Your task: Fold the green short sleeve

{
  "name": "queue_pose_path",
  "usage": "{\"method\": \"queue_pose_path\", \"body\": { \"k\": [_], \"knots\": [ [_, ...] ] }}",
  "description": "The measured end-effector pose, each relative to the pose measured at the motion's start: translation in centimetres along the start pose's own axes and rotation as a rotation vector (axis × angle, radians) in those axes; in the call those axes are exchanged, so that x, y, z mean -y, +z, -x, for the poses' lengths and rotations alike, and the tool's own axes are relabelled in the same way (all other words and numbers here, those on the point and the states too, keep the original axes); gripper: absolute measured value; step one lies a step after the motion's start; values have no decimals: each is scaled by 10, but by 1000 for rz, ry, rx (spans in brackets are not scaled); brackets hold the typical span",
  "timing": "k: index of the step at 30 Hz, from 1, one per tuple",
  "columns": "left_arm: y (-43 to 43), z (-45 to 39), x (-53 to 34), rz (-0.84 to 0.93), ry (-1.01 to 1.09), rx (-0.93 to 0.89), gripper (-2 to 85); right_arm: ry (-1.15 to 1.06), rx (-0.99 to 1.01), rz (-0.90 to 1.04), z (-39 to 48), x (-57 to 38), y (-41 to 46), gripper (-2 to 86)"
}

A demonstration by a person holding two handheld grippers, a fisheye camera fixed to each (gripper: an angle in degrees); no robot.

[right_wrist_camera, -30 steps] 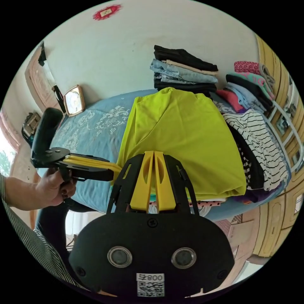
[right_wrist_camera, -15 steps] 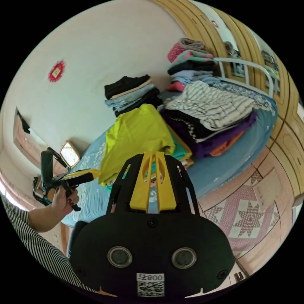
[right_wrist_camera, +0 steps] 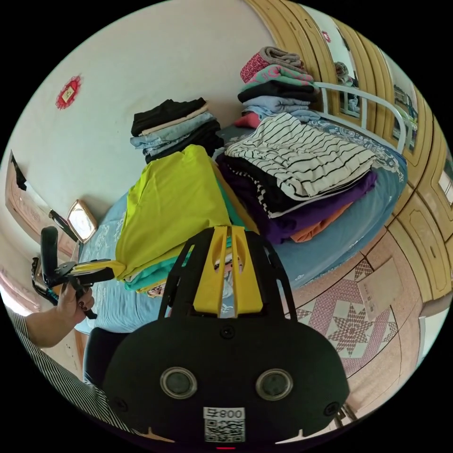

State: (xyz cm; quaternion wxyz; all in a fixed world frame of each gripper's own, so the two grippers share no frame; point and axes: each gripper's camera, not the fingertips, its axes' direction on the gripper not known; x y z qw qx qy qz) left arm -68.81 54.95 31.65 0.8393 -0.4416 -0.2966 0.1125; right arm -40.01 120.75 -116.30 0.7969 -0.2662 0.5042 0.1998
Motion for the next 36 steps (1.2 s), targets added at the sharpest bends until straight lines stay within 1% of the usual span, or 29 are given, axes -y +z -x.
{"method": "queue_pose_path", "body": {
  "k": [3,8,15,18,22,25,28,32,36],
  "knots": [
    [4,6,1,7,-9,-13,0,61,69,19,-30,-10,12,14],
    [8,12,5,11,-14,-14,0,231,277,-25,-86,-33,18,9],
    [8,19,12,13,-18,-19,0,253,275,-87,-107,-51,1,6],
    [6,24,15,9,-26,-29,0,265,241,-109,-112,-52,-3,3],
    [3,28,21,11,-26,-33,0,333,322,-137,-135,-56,1,2],
    [-3,30,24,9,-25,-40,0,332,296,-135,-139,-50,3,2],
    [-11,36,25,-7,-42,-70,0,359,376,-131,-153,-48,10,1],
    [-24,45,29,-32,-63,-103,1,411,550,-6,-185,-54,38,2],
    [-42,52,33,-82,-68,-130,1,430,573,-4,-203,-56,37,5]
  ]
}}
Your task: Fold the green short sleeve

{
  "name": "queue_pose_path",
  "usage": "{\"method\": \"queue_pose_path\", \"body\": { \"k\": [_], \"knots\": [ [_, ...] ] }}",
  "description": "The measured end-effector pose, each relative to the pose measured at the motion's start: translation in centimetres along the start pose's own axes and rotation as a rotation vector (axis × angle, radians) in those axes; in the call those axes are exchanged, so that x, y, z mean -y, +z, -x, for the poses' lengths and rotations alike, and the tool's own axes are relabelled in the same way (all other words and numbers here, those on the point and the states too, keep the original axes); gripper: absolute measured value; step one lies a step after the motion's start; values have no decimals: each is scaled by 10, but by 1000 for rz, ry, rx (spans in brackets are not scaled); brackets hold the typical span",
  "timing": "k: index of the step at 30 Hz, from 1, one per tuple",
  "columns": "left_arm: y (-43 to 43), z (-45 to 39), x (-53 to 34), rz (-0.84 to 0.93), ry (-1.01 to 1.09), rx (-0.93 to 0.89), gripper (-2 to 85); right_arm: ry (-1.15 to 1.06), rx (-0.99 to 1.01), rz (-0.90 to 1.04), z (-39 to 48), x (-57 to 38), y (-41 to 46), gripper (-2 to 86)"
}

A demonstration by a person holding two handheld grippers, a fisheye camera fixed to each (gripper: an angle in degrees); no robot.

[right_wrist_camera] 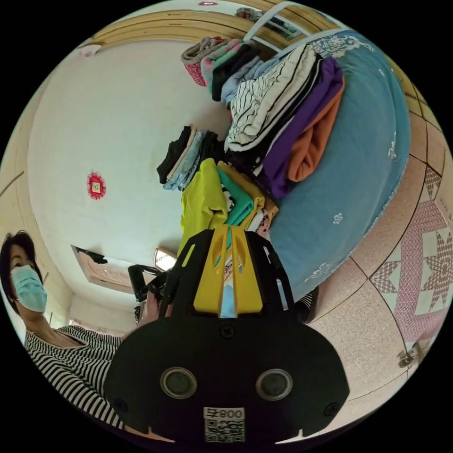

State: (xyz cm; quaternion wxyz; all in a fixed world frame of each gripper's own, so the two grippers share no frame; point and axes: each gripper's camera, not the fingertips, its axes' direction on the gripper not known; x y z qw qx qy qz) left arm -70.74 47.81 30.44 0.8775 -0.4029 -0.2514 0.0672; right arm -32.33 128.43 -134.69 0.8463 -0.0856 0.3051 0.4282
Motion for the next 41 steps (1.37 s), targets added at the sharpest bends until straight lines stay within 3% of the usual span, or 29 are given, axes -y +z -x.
{"method": "queue_pose_path", "body": {
  "k": [3,6,11,17,21,27,33,35,41],
  "knots": [
    [-17,4,8,-56,11,1,2,-19,30,-66,7,8,-11,5],
    [-33,11,29,-105,23,51,2,-172,22,-48,52,28,4,2],
    [-55,13,87,-174,92,244,2,-457,-260,110,143,70,88,1],
    [-17,39,130,18,93,483,1,-625,-532,307,176,69,199,1],
    [-14,52,123,-22,130,446,1,-721,-598,216,191,66,211,1],
    [-36,64,121,-77,74,342,2,-719,-540,183,196,92,213,1],
    [-82,71,115,-163,-26,172,1,-560,-344,214,194,143,176,2],
    [-108,64,103,-236,-6,136,1,-551,-288,140,200,159,140,4],
    [-149,52,72,-275,21,46,2,-610,-417,-10,225,234,92,32]
  ]
}}
